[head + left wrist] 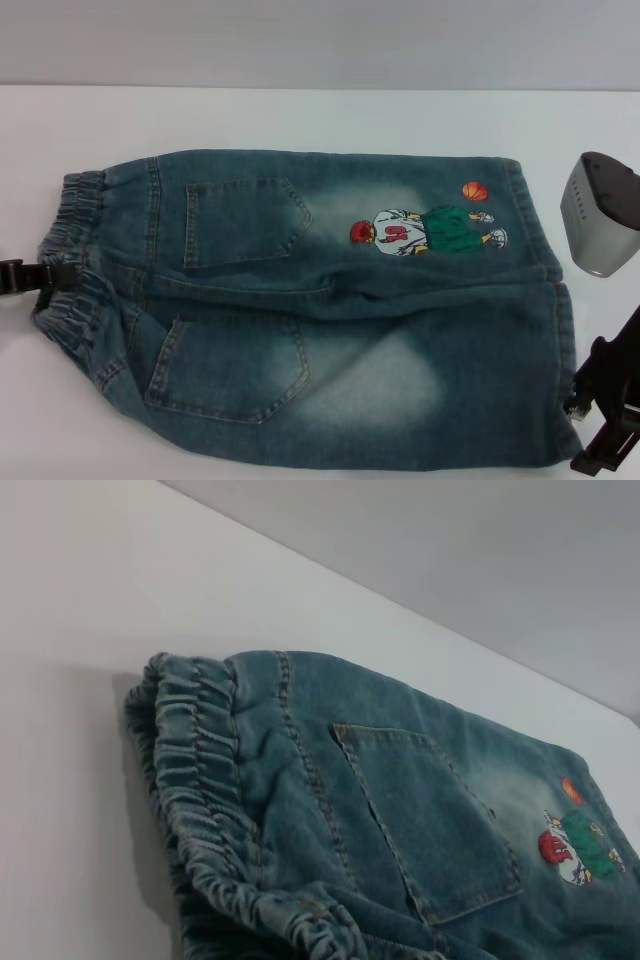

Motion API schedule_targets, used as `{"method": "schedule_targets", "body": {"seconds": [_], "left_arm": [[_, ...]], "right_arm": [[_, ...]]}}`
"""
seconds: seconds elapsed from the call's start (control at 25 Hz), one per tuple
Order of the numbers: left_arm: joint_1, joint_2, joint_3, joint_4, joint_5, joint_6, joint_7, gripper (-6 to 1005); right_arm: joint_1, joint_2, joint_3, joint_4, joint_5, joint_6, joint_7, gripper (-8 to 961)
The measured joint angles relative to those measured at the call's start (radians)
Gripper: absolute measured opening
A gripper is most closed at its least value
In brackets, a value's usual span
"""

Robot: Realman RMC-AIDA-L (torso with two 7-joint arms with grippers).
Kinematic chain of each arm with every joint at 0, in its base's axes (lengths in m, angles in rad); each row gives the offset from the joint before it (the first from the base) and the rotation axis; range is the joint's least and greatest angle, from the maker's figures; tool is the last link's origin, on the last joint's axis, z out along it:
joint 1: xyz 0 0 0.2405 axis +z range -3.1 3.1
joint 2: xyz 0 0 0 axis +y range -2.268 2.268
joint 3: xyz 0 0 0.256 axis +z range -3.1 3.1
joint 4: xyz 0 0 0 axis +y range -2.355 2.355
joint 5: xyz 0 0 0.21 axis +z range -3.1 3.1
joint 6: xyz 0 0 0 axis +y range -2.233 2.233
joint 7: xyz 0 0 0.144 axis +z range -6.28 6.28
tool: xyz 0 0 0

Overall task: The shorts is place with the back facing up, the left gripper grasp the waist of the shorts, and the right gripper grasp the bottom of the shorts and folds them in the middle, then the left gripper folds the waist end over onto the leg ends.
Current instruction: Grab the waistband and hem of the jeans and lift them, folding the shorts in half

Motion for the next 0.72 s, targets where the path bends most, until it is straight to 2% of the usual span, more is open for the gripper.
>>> {"method": "schedule_targets", "body": {"seconds": [0.72], "left_arm": [[0.000, 0.000, -0.002, 0.004, -0.002, -0.011, 0.005, 34]], "right_arm": [[0.025, 0.015, -0.026, 0.014, 0.016, -0.007, -0.002, 704]]}}
